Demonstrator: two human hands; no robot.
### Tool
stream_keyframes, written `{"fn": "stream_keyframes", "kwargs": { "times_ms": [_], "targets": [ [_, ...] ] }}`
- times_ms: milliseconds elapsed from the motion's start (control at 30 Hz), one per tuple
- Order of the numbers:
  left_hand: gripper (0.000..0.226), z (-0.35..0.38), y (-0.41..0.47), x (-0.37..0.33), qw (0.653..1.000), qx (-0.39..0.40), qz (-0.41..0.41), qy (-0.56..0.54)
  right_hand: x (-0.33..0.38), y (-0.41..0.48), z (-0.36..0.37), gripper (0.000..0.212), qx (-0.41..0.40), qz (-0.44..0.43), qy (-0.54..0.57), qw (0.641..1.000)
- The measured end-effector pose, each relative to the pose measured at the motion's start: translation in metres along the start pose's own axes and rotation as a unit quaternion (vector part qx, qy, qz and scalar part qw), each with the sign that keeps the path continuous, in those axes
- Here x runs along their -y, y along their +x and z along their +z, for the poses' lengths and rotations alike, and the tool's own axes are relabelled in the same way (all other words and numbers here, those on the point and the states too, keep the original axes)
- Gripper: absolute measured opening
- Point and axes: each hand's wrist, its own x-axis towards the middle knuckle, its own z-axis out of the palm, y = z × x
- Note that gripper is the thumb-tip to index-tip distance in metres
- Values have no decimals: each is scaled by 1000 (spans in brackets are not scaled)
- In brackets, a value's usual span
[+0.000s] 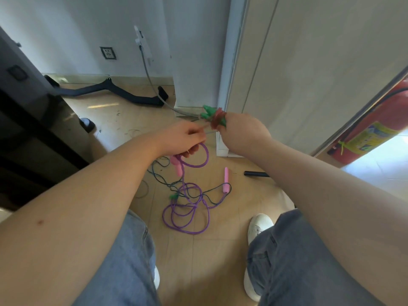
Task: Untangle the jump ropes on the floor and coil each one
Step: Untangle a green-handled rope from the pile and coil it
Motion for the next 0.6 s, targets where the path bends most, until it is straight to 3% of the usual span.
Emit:
{"fn": "stream_keyframes", "kwargs": {
  "times_ms": [133,267,333,433,600],
  "targets": [
    [22,1,1,0,983,-13,59,176,-4,-1,4,11,102,-17,-104,989],
    [25,-5,0,-1,947,-30,129,293,-2,-4,8,24,214,-125,-171,954],
    [25,-5,-1,-1,945,-14,144,294,-7,-7,3,30,282,-146,-100,943],
    [23,0,-4,0,968,12,102,230,-21,-8,-8,21,389,-111,59,912],
    [25,7,-9,-5,996,50,46,57,-48,-8,-20,17,526,-38,286,800]
  ]
}}
